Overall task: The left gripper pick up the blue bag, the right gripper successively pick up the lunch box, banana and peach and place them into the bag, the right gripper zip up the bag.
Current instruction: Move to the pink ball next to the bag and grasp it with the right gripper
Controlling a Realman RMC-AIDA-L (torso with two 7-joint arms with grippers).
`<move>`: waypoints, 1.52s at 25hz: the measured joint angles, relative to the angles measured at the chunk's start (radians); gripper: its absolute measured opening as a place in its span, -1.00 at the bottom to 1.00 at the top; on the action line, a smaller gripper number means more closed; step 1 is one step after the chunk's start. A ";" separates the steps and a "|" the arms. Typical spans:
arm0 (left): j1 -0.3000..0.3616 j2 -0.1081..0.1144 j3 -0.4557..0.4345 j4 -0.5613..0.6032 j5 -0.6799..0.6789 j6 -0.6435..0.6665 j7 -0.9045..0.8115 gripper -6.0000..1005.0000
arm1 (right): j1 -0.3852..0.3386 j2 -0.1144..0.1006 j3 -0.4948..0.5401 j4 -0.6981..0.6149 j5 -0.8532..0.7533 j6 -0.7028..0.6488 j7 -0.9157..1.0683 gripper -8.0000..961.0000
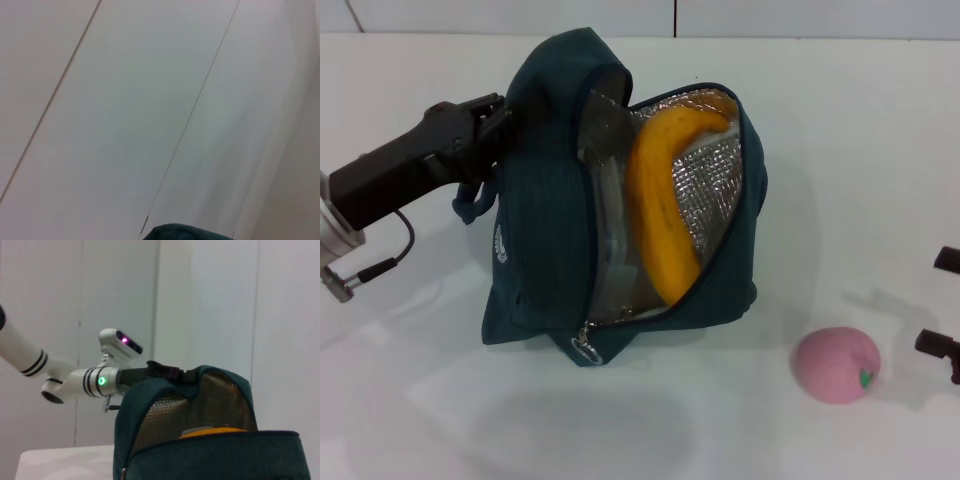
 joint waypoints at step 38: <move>-0.011 -0.007 0.005 -0.002 0.004 -0.011 0.020 -0.91 | 0.115 0.022 -0.104 0.155 -0.176 0.318 0.023 0.51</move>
